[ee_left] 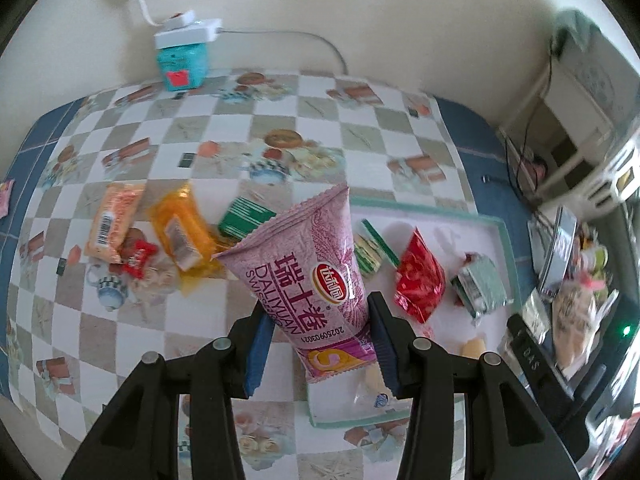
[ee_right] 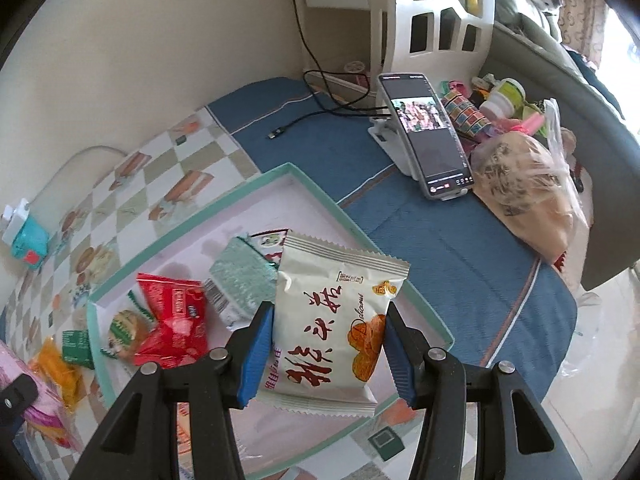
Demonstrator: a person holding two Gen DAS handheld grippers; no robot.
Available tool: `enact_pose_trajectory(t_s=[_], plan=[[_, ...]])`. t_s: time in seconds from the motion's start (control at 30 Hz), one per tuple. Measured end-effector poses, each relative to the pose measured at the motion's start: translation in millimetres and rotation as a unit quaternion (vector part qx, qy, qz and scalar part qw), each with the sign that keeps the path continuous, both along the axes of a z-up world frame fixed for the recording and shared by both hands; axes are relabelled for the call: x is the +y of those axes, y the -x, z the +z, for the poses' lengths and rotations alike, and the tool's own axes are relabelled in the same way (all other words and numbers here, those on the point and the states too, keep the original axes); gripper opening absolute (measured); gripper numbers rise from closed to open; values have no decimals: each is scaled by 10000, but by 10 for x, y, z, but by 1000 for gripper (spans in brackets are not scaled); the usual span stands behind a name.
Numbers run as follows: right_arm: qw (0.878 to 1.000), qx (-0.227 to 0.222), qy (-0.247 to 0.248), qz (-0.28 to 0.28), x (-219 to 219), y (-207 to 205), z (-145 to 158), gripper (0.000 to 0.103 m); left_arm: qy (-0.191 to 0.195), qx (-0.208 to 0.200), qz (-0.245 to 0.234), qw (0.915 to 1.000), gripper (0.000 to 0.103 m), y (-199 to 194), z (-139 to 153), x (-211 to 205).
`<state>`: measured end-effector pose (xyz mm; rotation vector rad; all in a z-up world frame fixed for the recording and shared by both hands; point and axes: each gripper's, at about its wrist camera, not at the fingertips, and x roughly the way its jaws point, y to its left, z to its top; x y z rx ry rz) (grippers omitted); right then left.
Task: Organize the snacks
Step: 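Carry the pink bag with the left tool while the right tool carries the white pack over the tray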
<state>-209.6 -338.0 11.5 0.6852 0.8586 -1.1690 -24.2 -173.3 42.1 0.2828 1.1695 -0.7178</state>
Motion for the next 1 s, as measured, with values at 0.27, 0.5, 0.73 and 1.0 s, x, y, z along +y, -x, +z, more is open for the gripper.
enact_pose_trajectory(t_s=[0.27, 0.5, 0.73, 1.0], plan=[[9997, 193, 36, -116, -102, 48, -90, 56, -255, -118, -276, 9992, 48, 184, -157, -184], [9995, 262, 50, -194, -200, 73, -170, 56, -337, -91, -302, 9989, 48, 197, -256, -272], [9989, 306, 9, -358, -302, 111, -287, 56, -451, -79, -287, 9985, 48, 177, -360, -334], [9984, 376, -32, -414, -380, 138, -392, 56, -520, -37, -272, 9983, 48, 151, -456, -397]])
